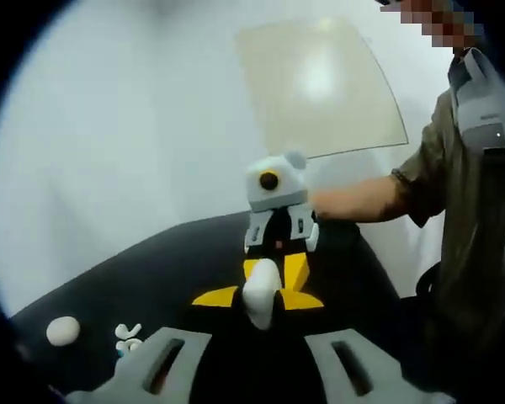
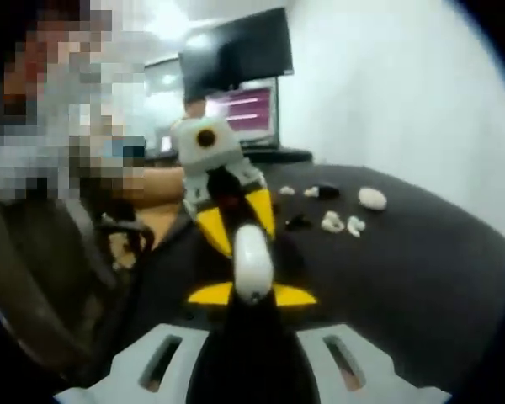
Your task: Pick up three earphones and place each one into its charging case using tactile feedback, ensure that each earphone is properly inserted and securely positioned inside the case.
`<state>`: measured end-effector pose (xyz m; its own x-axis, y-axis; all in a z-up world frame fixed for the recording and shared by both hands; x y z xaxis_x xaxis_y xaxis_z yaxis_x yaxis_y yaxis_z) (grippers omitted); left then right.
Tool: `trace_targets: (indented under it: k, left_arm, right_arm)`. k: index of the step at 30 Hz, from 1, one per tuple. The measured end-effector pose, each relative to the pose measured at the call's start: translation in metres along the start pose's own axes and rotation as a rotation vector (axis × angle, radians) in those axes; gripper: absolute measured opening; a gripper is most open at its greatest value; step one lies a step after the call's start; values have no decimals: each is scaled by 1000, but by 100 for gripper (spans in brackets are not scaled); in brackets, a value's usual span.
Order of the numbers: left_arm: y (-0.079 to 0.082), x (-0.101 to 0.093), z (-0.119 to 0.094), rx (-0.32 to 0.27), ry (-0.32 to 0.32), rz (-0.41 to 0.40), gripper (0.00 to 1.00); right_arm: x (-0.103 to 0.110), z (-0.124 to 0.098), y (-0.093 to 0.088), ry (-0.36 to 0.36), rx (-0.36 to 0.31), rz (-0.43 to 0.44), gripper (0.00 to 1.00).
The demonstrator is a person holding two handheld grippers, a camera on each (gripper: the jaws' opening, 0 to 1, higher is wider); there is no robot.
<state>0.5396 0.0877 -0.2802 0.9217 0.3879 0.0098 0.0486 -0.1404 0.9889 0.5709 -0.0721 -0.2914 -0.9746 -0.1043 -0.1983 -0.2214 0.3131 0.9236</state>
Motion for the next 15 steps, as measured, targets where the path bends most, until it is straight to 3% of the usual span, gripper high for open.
trace_targets:
  k: [9,13,15]
  left_arm:
    - [0,0,0,3,27,32,16]
    - [3,0,-1,-4,-16,-28,20]
    - [7,3,0,-5,-7,-47,20]
  right_arm:
    - [-2,-1,4,-40,-40,-53,17]
    - [-1,0,2,-45,-32,-83,17]
    - [0,0,1,-49,-34,-94,17]
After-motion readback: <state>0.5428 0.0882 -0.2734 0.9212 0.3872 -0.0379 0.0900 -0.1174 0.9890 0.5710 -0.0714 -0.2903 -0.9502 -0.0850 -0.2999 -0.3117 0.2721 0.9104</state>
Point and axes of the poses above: the point that each gripper's makers call its tool centre point, and the gripper's own axes: z roughly forward along the fingers, x roughly to its left, y roughly out of its top, the point moved 8 cm from there along -z, roughly backward along the fingers, and after that the axes turned 12 degrees about -z, right-handed, at the moved point
